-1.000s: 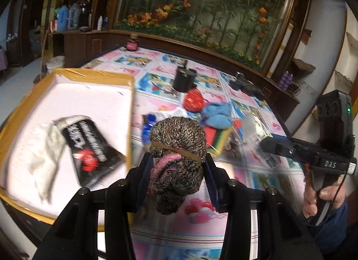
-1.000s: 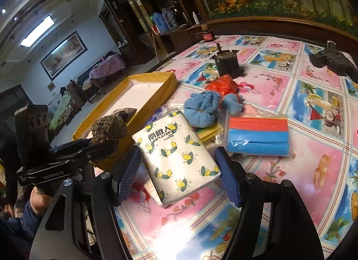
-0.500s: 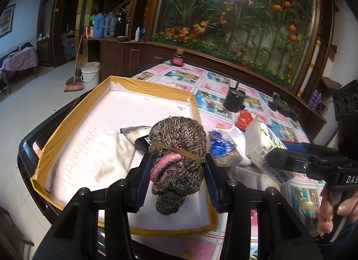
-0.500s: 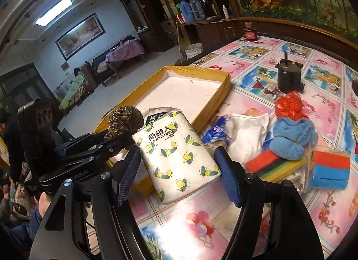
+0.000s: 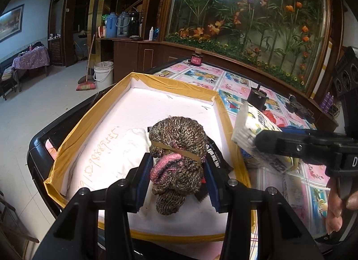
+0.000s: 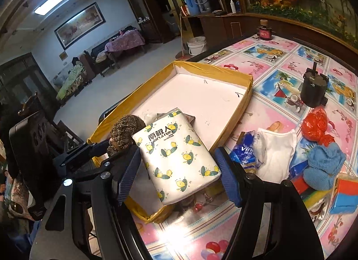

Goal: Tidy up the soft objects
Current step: 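Carry the yarn ball with the left gripper while the right gripper drops the tissue pack into the box, then open the left gripper to drop the yarn ball into the box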

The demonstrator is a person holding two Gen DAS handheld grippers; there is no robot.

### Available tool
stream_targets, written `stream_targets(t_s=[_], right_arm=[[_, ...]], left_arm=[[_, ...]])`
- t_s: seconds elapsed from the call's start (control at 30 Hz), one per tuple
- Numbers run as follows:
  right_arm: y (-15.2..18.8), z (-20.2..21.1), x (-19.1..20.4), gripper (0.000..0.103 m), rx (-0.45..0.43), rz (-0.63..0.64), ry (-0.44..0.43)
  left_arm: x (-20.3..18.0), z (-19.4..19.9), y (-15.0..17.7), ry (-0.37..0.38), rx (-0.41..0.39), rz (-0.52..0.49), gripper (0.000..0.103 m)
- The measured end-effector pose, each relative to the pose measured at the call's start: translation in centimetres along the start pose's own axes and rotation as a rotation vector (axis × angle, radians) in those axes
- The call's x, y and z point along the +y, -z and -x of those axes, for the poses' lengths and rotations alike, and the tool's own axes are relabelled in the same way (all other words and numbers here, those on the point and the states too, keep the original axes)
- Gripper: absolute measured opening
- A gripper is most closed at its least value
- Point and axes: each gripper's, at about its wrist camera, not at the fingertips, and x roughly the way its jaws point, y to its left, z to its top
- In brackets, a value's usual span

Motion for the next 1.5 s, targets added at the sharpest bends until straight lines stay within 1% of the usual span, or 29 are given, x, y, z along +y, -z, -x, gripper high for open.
stream_targets(t_s=[0.33,0.73,0.93,1.1,1.23,1.33,1.4,1.5], right_arm=[[-2.9,-3.4,1.4,0.069,0.040,0.018,0.036],[-6.4,-9.9,2.4,0.069,0.128,0.043,0.106],[-6.9,-12.4,2.3,0.069,0.175,0.039,0.122],[-7.0,-13.4,2.1,0.069,0.199,0.037,0.138],[-6.8,-13.7,1.9,0.069,0.203,0.021,0.123],[-6.7,-13.4,1.6,0.069,0.205,0.010,0.108],[-6.7,-13.0,1.3,0.069,0.198,-0.004,0.095],[-6.6,-11.6,0.9,0.069,0.182,-0.029,0.064]], left_arm=[[1.6,-0.5,0.0,-0.030,-0.001,0.012,0.045],[3.5,-1.5,0.1,-0.059,0.027,0.041,0.045],[3.9,-1.7,0.4,-0.073,0.040,0.038,0.045],[3.9,-1.9,0.5,-0.088,0.041,0.029,0.045],[4.0,-2.2,0.3,-0.093,0.037,0.030,0.046],[4.1,-2.3,0.3,-0.080,0.036,0.037,0.055],[4.2,-2.2,0.2,-0.061,0.036,0.050,0.068],[4.2,-1.8,0.0,-0.025,0.019,0.073,0.070]])
